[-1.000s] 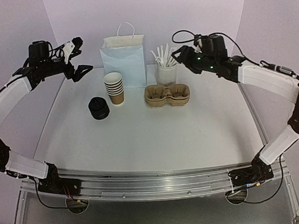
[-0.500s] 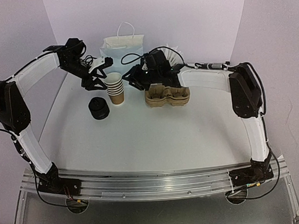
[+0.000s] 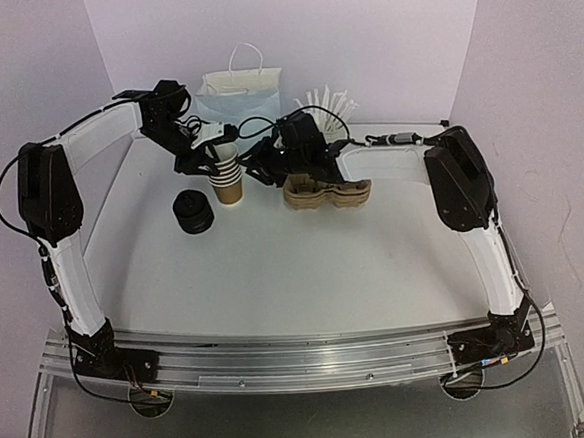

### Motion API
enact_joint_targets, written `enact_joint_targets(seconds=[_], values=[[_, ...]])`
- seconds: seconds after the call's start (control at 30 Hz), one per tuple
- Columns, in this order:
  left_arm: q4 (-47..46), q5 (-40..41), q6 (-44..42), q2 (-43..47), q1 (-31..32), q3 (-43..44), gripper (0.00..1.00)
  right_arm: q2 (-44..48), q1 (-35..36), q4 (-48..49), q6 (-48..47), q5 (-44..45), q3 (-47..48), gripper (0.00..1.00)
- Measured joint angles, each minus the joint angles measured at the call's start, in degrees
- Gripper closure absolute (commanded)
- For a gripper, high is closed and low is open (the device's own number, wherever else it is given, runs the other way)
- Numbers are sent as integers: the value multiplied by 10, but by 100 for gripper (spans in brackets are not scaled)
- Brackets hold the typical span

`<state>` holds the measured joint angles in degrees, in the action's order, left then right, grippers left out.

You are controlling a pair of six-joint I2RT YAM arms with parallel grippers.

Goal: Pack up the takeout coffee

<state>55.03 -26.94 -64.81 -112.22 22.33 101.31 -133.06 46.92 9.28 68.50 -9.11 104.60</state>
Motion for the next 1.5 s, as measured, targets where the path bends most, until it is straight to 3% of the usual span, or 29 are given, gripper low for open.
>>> enact_joint_targets(seconds=[0.4,0.53,0.87,1.5], values=[[11,1,8,-20,-1,44,96,-15,0,16,9,3,11,67],[16,2,9,-23,-1,48,90,-27,1,18,10,3,13,67],[20,7,4,-27,-1,48,100,-35,1,18,14,3,18,67],[13,11,-14,-27,-2,45,100,-66,3,24,25,-1,64,67]])
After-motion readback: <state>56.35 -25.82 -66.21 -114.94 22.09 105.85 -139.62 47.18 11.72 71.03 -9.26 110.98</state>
